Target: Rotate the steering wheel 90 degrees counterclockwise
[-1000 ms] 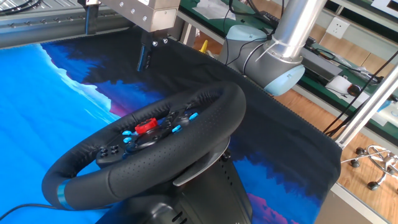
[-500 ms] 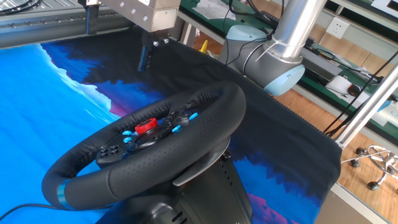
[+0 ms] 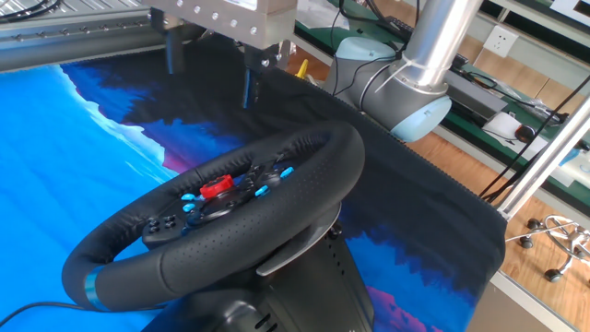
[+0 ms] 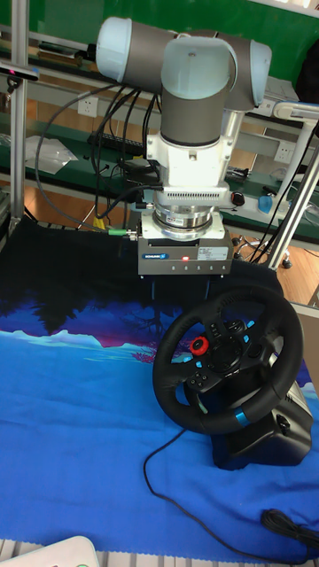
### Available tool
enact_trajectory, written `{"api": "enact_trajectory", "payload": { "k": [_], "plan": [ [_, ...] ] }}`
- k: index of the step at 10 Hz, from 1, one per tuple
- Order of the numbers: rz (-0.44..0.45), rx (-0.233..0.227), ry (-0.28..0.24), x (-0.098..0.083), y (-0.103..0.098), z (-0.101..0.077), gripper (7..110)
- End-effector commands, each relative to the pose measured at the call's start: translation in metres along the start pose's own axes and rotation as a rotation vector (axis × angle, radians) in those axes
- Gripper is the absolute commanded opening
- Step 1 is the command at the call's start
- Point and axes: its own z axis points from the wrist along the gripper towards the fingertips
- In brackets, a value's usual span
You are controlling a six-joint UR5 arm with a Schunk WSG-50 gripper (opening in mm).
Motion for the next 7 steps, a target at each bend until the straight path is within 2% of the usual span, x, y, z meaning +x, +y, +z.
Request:
{"api": "enact_trajectory", "payload": {
  "k": [1,4,7],
  "plan": [
    [-0.007,-0.035,0.000,0.0006,0.0104,-0.0024,7],
    [-0.012,-0.002,-0.003,0.0037,0.0080,-0.0049,7],
    [-0.011,-0.016,-0.004,0.0064,0.0157,-0.0068,7]
  ]
}}
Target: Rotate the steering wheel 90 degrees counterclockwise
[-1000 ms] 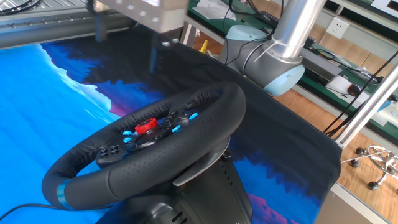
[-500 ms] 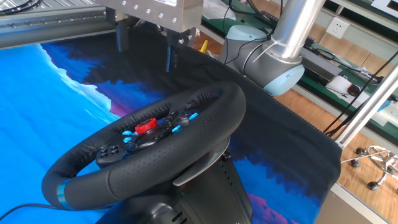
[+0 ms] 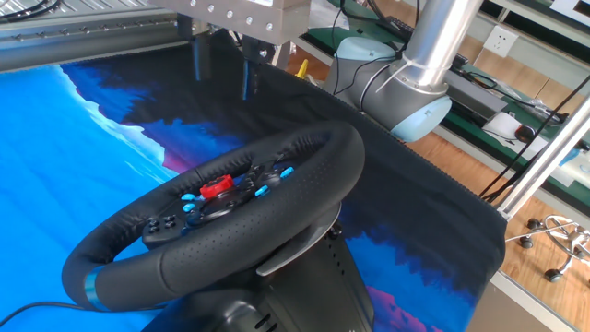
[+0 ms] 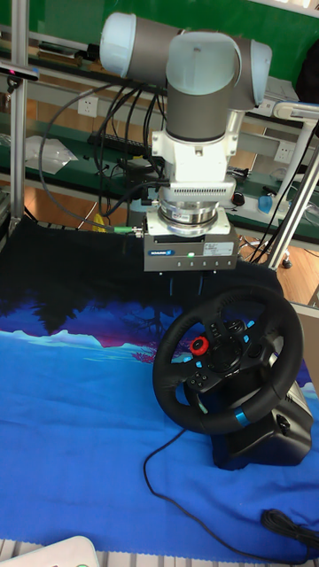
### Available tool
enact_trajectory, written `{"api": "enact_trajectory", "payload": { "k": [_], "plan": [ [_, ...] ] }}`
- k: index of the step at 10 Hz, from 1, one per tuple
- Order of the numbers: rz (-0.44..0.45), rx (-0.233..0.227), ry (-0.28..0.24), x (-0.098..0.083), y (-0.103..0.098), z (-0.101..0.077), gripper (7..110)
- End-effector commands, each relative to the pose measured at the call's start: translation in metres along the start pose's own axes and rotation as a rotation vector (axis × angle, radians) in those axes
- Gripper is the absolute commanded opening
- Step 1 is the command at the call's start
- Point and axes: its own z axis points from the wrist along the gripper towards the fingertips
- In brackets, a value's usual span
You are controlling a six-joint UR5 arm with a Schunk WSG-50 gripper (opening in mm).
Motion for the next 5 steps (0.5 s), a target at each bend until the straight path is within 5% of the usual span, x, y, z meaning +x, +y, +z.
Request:
{"api": "enact_trajectory", "payload": {
  "k": [1,5],
  "plan": [
    [0.002,-0.024,-0.002,0.0016,0.0105,-0.0016,7],
    [-0.007,-0.062,0.014,0.0009,0.0186,0.0073,7]
  ]
}}
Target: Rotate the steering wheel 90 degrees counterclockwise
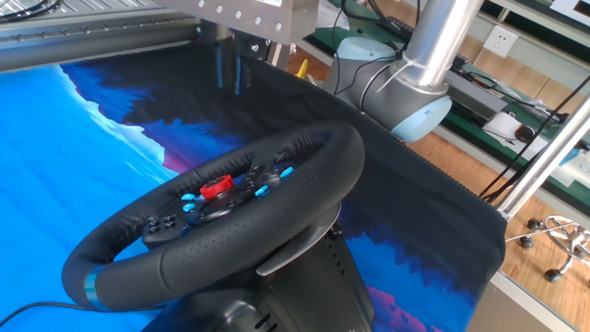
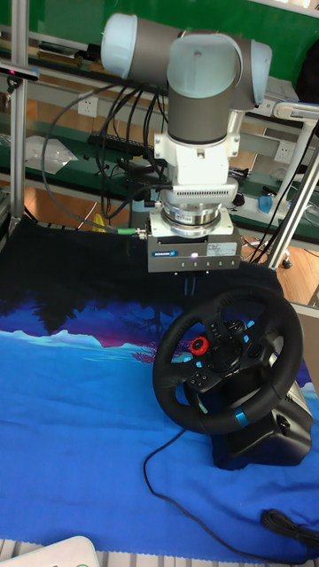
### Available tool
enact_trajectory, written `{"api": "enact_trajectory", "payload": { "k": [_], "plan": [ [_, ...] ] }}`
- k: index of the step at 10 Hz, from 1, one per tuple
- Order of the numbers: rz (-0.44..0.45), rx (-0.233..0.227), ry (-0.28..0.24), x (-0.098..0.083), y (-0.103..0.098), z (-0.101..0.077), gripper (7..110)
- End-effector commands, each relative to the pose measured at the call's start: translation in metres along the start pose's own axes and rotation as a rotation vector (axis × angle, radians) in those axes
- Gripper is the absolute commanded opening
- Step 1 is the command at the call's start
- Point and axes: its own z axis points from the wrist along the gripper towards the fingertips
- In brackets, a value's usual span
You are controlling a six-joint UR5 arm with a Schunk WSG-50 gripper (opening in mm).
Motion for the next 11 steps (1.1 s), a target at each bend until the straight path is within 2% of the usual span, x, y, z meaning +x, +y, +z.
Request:
{"api": "enact_trajectory", "payload": {
  "k": [1,5,6,7,10,11],
  "plan": [
    [-0.006,-0.051,0.002,-0.002,0.013,0.004,7],
    [-0.004,-0.147,-0.006,-0.016,0.030,0.022,7],
    [-0.014,-0.191,-0.012,-0.022,0.037,0.031,7],
    [-0.009,-0.272,0.009,-0.020,0.056,0.035,7],
    [-0.001,-0.349,0.021,-0.016,0.075,0.025,7],
    [-0.002,-0.356,0.021,-0.016,0.077,0.024,7]
  ]
}}
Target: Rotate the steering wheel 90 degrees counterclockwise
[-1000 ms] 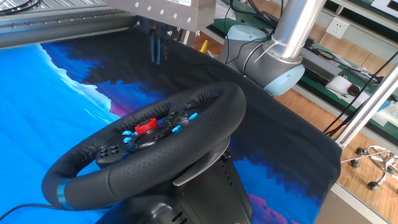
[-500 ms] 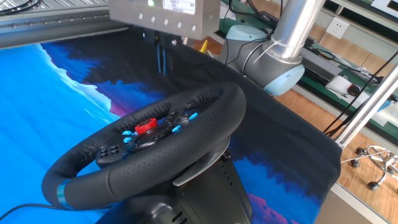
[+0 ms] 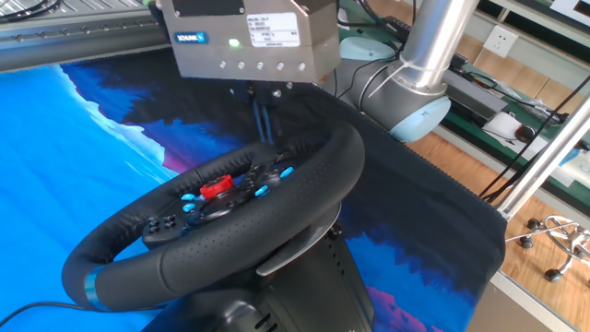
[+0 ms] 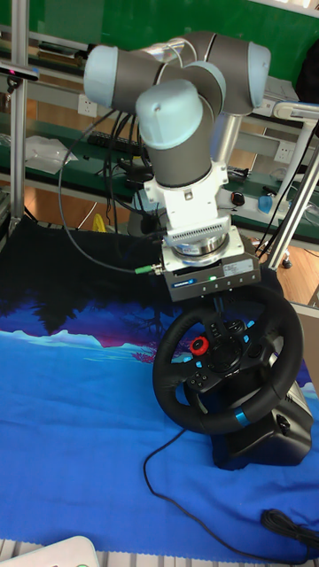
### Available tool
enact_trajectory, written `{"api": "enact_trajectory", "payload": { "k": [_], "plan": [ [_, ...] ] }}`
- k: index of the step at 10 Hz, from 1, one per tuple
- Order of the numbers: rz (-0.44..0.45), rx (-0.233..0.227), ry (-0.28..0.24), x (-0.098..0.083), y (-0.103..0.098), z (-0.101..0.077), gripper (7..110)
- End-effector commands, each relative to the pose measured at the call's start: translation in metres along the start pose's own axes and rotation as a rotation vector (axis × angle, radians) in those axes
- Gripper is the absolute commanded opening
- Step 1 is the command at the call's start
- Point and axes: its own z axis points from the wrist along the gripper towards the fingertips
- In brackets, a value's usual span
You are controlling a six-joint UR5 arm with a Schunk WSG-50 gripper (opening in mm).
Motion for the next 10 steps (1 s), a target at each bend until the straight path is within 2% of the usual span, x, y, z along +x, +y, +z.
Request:
{"api": "enact_trajectory", "payload": {
  "k": [1,5,8,10],
  "plan": [
    [0.001,-0.094,0.006,0.000,0.022,0.000,7],
    [0.010,-0.170,0.076,0.016,0.041,0.004,7],
    [-0.007,-0.175,0.085,0.017,0.044,0.020,7],
    [-0.009,-0.162,0.087,0.016,0.037,0.023,7]
  ]
}}
